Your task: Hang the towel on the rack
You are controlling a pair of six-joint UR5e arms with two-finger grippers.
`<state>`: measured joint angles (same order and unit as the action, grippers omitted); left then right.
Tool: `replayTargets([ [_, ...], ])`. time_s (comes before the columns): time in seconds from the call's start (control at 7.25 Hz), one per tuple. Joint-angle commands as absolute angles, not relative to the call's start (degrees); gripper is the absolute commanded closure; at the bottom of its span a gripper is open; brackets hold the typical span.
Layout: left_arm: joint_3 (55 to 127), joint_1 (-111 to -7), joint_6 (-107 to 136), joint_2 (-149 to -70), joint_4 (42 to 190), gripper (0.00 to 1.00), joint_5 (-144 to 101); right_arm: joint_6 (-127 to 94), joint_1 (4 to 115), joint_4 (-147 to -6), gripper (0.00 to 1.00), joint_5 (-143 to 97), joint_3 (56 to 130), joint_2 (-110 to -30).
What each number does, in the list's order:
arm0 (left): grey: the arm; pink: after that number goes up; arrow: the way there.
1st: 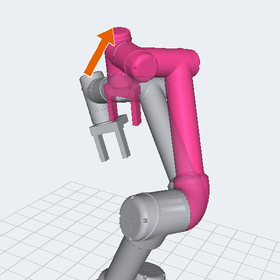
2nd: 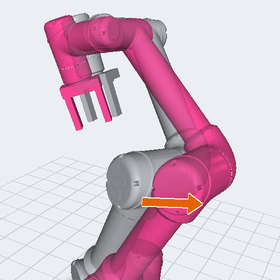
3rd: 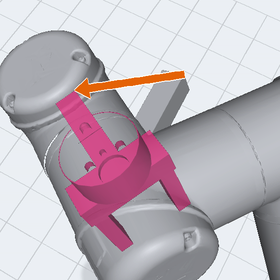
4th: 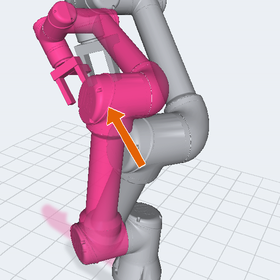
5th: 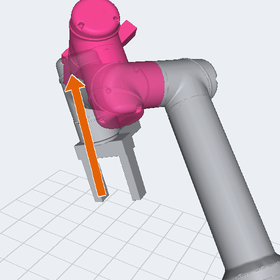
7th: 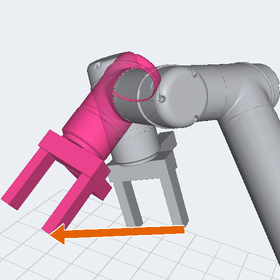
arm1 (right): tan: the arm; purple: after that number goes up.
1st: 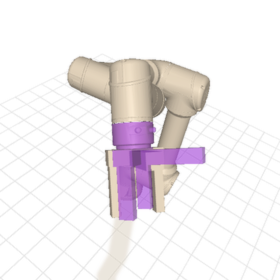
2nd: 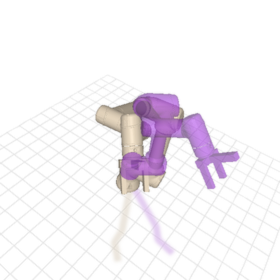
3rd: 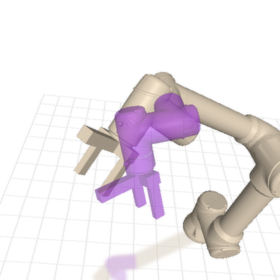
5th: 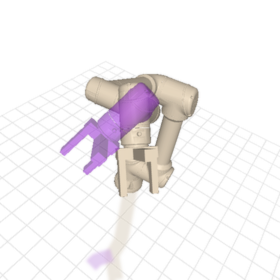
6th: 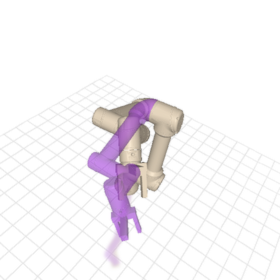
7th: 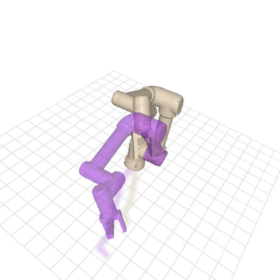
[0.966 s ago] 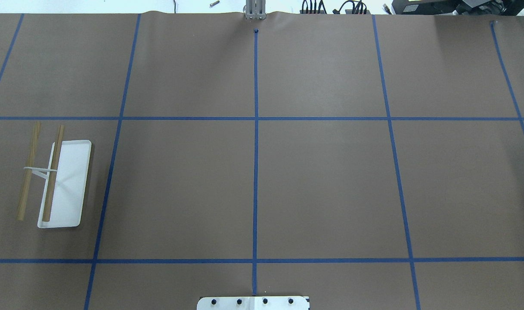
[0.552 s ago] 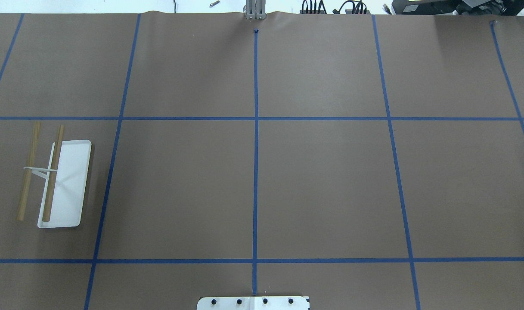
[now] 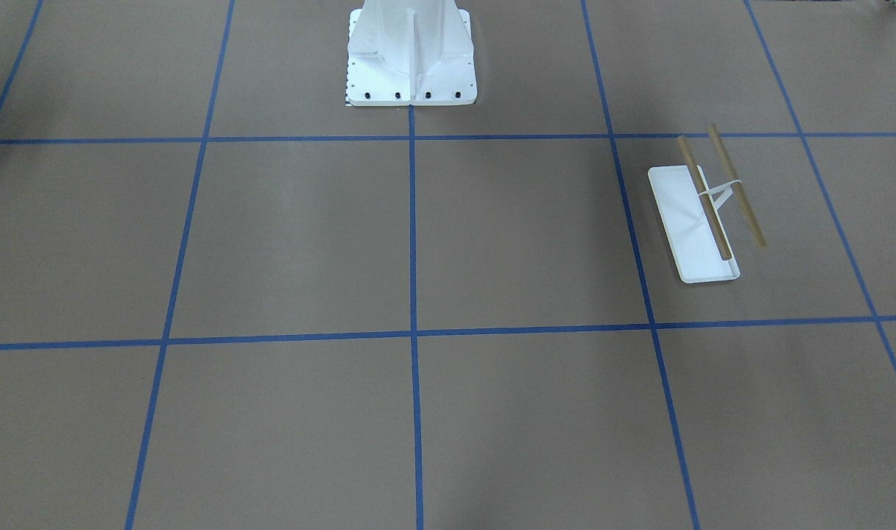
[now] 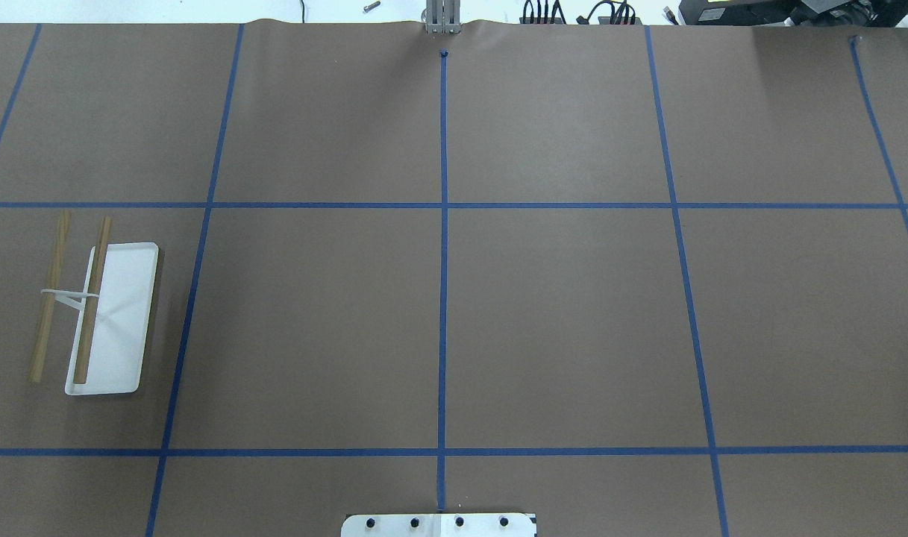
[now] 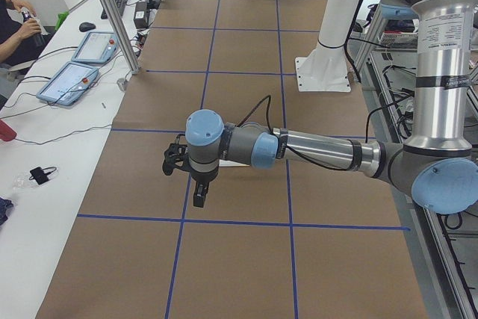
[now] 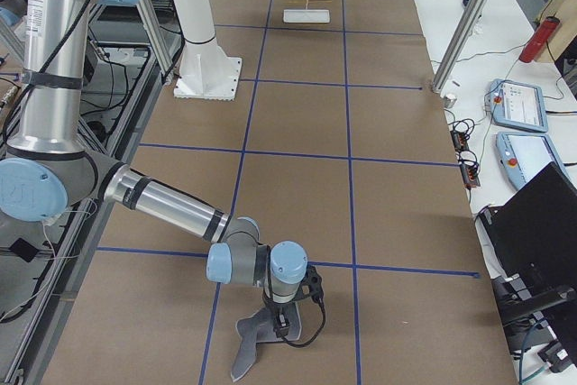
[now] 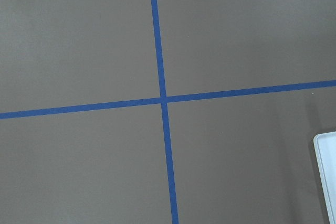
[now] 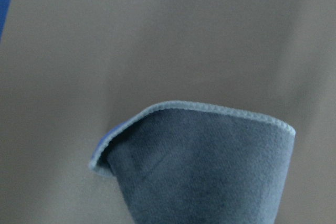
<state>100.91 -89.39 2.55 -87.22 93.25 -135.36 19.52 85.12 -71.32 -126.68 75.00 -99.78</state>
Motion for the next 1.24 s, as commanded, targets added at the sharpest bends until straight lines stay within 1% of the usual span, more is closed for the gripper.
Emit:
replayTargets([
  [0.0, 100.81, -89.38, 2.55, -87.54, 93.25, 0.01, -136.58, 22.50, 84.64, -71.54, 0.00, -124.90, 73.74, -100.54],
  [0.14, 100.90, -89.38, 2.64, -87.63, 93.25, 0.01, -136.58, 22.59, 84.64, -71.46, 0.00, -124.89, 73.74, -100.55],
  [0.28, 100.90, -89.38, 3.16, -87.80, 93.25, 0.01, -136.76, 22.59, 84.64, -70.93, 0.56, -124.98, 73.74, -100.63],
  [0.41, 100.90, -89.30, 3.43, -87.89, 93.25, 0.01, -137.89, 24.07, 84.64, -70.93, 1.00, -125.07, 73.65, -100.11],
  [0.69, 100.90, -89.30, 3.43, -88.07, 93.25, 0.01, -138.34, 23.74, 84.99, -70.84, 1.00, -125.24, 74.18, -97.67],
  [1.1, 101.07, -89.30, 6.75, -90.60, 93.16, 0.01, -139.99, 23.29, 91.30, -72.68, 1.00, -129.26, 74.27, -89.15],
])
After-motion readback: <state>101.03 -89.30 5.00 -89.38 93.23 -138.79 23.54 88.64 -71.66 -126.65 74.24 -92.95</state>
